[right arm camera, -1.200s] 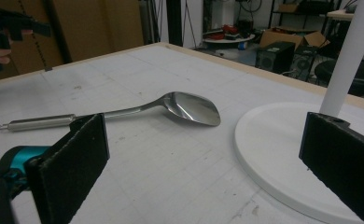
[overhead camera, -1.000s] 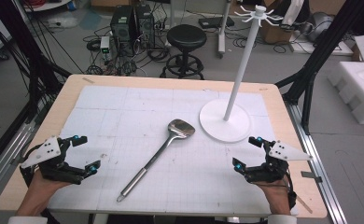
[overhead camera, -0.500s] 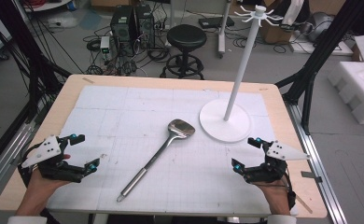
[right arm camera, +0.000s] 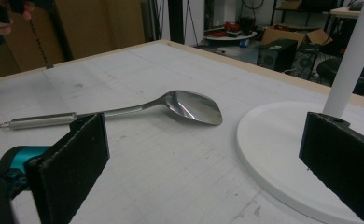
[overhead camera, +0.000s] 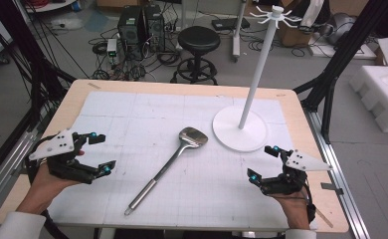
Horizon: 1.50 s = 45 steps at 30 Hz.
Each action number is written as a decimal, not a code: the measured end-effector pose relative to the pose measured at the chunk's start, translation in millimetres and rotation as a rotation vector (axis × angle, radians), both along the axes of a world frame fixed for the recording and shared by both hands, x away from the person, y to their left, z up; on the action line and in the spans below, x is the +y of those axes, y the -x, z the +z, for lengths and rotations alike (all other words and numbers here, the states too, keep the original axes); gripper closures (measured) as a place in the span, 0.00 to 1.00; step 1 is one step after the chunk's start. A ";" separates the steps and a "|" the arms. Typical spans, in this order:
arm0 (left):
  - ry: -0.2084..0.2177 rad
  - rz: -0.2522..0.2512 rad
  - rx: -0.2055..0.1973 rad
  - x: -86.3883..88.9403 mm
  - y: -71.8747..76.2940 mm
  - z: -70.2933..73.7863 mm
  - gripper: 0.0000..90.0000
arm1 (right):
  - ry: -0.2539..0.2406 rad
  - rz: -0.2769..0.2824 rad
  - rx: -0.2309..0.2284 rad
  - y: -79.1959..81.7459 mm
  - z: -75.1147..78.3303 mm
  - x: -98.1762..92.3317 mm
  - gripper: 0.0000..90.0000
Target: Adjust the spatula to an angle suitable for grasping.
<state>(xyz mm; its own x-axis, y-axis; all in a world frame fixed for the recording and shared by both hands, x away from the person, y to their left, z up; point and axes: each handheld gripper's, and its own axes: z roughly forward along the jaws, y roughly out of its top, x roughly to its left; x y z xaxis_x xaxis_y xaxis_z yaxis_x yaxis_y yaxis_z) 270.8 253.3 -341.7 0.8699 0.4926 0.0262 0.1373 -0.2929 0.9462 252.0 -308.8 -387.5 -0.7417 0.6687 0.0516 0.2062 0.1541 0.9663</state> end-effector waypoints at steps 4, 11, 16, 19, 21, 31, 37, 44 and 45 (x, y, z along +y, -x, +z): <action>-0.049 -0.063 0.013 -11.6 -7.9 13.1 0.28 | 0.003 -0.007 0.003 0.2 -0.3 -0.4 0.00; -0.060 -0.153 0.026 -31.7 -13.5 24.4 0.55 | 0.001 -0.002 0.002 0.3 0.6 0.2 0.00; -0.106 -0.210 0.058 -45.0 -20.4 28.1 0.76 | 0.005 -0.002 0.004 -0.1 0.2 1.2 0.00; -0.163 -0.241 0.069 -52.9 -25.3 27.8 0.84 | 0.006 -0.002 0.000 0.1 0.5 1.3 0.00; -0.195 -0.263 0.074 -59.3 -27.6 27.4 0.90 | 0.006 -0.003 -0.003 -0.3 0.4 1.0 0.00; -0.332 -0.361 0.086 -93.1 -35.4 13.6 1.00 | 0.003 0.003 -0.003 0.2 0.7 1.1 0.00; -0.461 -0.426 0.096 -118.7 -41.4 -1.8 1.00 | 0.003 0.005 -0.002 0.3 0.8 1.5 0.00; -0.564 -0.455 0.134 -134.6 -44.8 -19.4 1.00 | 0.010 0.012 -0.005 0.1 1.0 2.8 0.00; -0.582 -0.459 0.138 -136.9 -45.6 -22.2 1.00 | 0.011 0.012 -0.004 0.1 1.0 3.0 0.00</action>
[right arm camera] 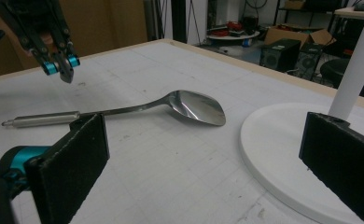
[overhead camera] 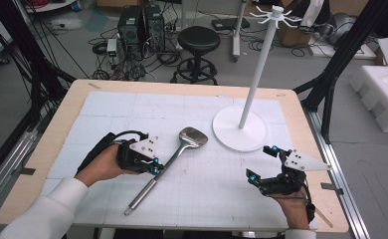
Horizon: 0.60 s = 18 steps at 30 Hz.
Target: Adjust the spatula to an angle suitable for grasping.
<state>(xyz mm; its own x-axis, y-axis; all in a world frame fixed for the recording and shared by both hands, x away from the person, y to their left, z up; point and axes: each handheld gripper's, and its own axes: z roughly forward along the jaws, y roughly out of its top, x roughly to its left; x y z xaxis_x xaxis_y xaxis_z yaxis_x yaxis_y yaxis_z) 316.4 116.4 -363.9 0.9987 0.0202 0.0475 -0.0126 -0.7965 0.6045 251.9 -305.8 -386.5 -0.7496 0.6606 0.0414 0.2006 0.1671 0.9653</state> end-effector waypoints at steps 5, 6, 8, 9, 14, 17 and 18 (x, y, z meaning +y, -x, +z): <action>-0.048 -0.011 0.004 -10.0 -2.6 -12.2 1.00 | 0.005 0.005 0.002 -0.1 -0.1 1.7 0.00; -0.064 -0.009 0.010 -11.8 -3.4 -14.5 1.00 | 0.005 0.006 0.001 -0.2 -0.1 1.9 0.00; -0.075 -0.021 0.010 -14.9 -4.6 -19.6 1.00 | 0.006 0.009 0.005 -0.2 -0.3 2.7 0.00; -0.090 -0.025 0.013 -16.4 -5.2 -21.9 1.00 | 0.008 0.009 0.006 -0.3 -0.4 2.8 0.00; -0.145 -0.046 0.026 -24.1 -4.0 -32.7 1.00 | 0.013 0.008 0.004 -0.6 -1.0 2.6 0.00; -0.179 -0.061 0.026 -27.6 -2.4 -37.8 1.00 | 0.013 0.008 0.010 -0.8 -1.4 2.6 0.00; -0.185 -0.062 0.026 -28.4 -2.2 -39.0 1.00 | 0.013 0.010 0.008 -1.1 -1.6 2.5 0.00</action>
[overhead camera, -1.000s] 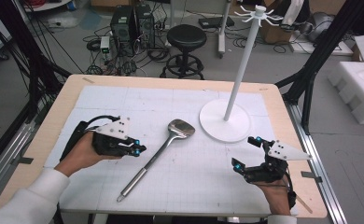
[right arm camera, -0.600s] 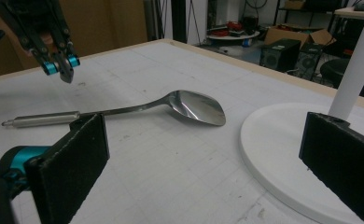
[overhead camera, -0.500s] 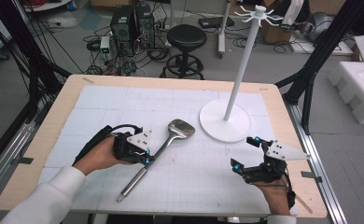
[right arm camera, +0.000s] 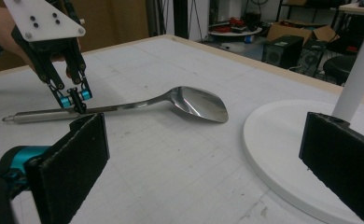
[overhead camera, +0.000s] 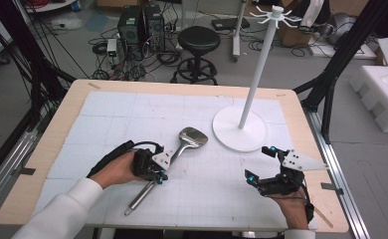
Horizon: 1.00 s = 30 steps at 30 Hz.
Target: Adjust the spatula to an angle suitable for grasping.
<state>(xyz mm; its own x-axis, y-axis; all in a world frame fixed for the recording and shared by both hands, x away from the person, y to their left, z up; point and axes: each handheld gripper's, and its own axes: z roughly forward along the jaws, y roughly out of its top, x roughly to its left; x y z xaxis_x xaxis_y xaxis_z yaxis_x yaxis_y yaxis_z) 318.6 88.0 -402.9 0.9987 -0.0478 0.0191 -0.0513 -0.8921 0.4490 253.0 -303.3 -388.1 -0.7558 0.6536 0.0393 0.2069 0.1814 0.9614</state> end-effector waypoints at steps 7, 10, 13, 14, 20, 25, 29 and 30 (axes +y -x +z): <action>-0.032 -0.011 0.008 -3.5 0.4 -6.3 1.00 | -0.001 -0.001 0.005 0.7 -0.5 -0.3 0.00; -0.041 -0.017 0.009 -3.6 0.3 -7.7 1.00 | 0.000 -0.001 0.004 0.1 -0.6 -0.4 0.00; -0.052 -0.012 0.013 -2.3 -1.0 -8.4 1.00 | -0.002 -0.002 0.004 -0.3 -1.3 -1.3 0.00; -0.057 -0.014 0.015 -1.8 -1.3 -8.7 1.00 | -0.002 -0.003 0.008 -0.2 -1.5 -1.7 0.00; -0.060 -0.018 0.024 0.0 -0.8 -7.8 1.00 | -0.003 -0.004 0.010 -0.2 -1.9 -2.3 0.00; -0.060 -0.018 0.025 0.7 -0.8 -7.2 1.00 | 0.001 -0.003 0.006 -0.3 -2.1 -1.8 0.00; -0.060 -0.022 0.025 1.9 -0.9 -6.4 1.00 | -0.001 -0.003 0.008 -0.1 -2.0 -2.2 0.00; -0.060 -0.021 0.027 2.5 -1.1 -6.2 1.00 | -0.001 -0.003 0.009 -0.2 -2.0 -2.2 0.00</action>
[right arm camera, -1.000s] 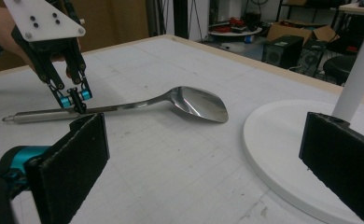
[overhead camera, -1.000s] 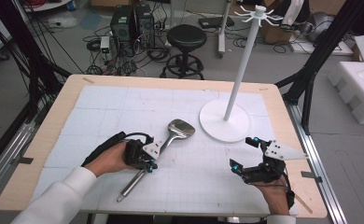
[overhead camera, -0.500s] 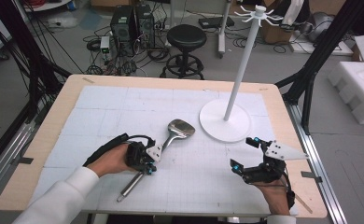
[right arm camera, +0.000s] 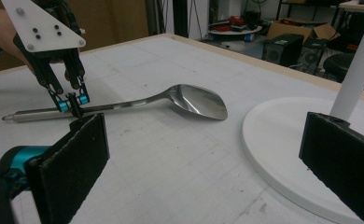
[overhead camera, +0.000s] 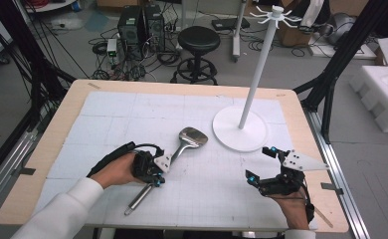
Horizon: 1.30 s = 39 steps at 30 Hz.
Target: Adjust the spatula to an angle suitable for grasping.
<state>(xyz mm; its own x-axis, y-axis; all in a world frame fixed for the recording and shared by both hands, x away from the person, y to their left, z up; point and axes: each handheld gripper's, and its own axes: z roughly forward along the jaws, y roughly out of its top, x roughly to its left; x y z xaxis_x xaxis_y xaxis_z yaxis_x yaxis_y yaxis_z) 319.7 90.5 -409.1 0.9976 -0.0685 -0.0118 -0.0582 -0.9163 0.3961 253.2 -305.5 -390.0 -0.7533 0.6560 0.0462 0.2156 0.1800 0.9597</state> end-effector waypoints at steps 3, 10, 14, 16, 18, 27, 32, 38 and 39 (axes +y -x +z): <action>0.002 0.005 0.001 1.3 -0.2 0.9 1.00 | 0.000 0.002 0.001 0.2 -0.1 0.2 0.00; 0.002 0.007 0.001 -1.6 -0.7 -1.1 1.00 | 0.003 0.005 0.001 -0.4 -0.7 1.5 0.00; 0.003 0.004 0.001 -2.9 -1.4 -2.4 1.00 | 0.005 0.005 0.001 -0.5 -0.8 1.7 0.00; 0.003 0.003 0.001 -2.8 -1.5 -2.4 1.00 | 0.004 0.005 0.002 -0.5 -0.9 1.4 0.00; 0.000 0.002 -0.001 -2.4 -1.9 -2.3 1.00 | 0.002 0.003 0.004 -0.4 -1.0 1.2 0.00; -0.070 0.061 -0.018 11.7 -7.3 -0.4 1.00 | -0.001 0.004 0.009 0.0 -1.0 0.7 0.00; -0.066 0.103 -0.017 19.8 -10.8 -0.5 1.00 | -0.001 0.003 0.006 -0.1 -1.1 0.2 0.00; -0.072 0.143 -0.020 30.8 -13.3 -1.1 1.00 | 0.001 0.001 0.013 -0.2 -1.7 0.1 0.00; -0.075 0.149 -0.019 33.0 -14.0 -1.1 1.00 | 0.001 0.001 0.013 -0.2 -1.7 0.2 0.00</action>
